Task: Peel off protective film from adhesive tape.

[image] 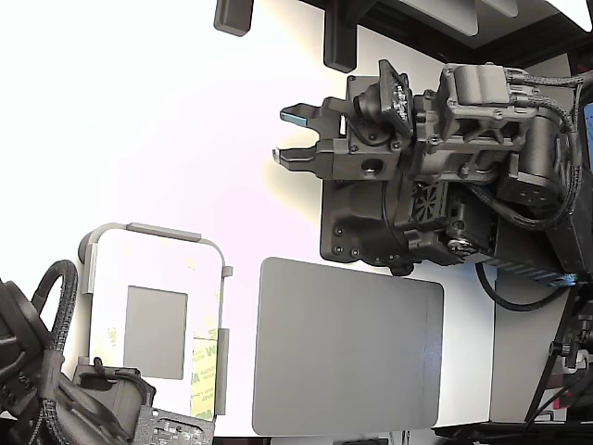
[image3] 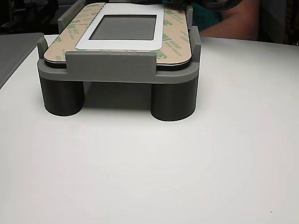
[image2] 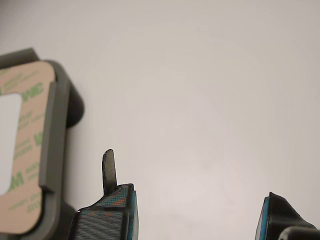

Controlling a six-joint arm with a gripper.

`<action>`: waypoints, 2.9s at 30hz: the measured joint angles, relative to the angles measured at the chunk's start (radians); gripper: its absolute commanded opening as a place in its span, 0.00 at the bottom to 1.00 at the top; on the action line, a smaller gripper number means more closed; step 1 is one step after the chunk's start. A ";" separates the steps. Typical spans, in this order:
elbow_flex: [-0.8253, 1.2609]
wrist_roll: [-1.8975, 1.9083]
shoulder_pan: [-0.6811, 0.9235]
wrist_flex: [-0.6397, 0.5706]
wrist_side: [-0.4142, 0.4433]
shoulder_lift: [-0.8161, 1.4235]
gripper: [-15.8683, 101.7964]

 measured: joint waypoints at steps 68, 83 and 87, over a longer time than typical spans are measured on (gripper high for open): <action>-0.479 -1.503 0.770 -0.272 0.313 -0.861 0.05; -0.518 -1.509 0.831 -0.385 0.295 -1.015 0.05; -0.526 -1.529 0.853 -0.405 0.299 -1.055 0.05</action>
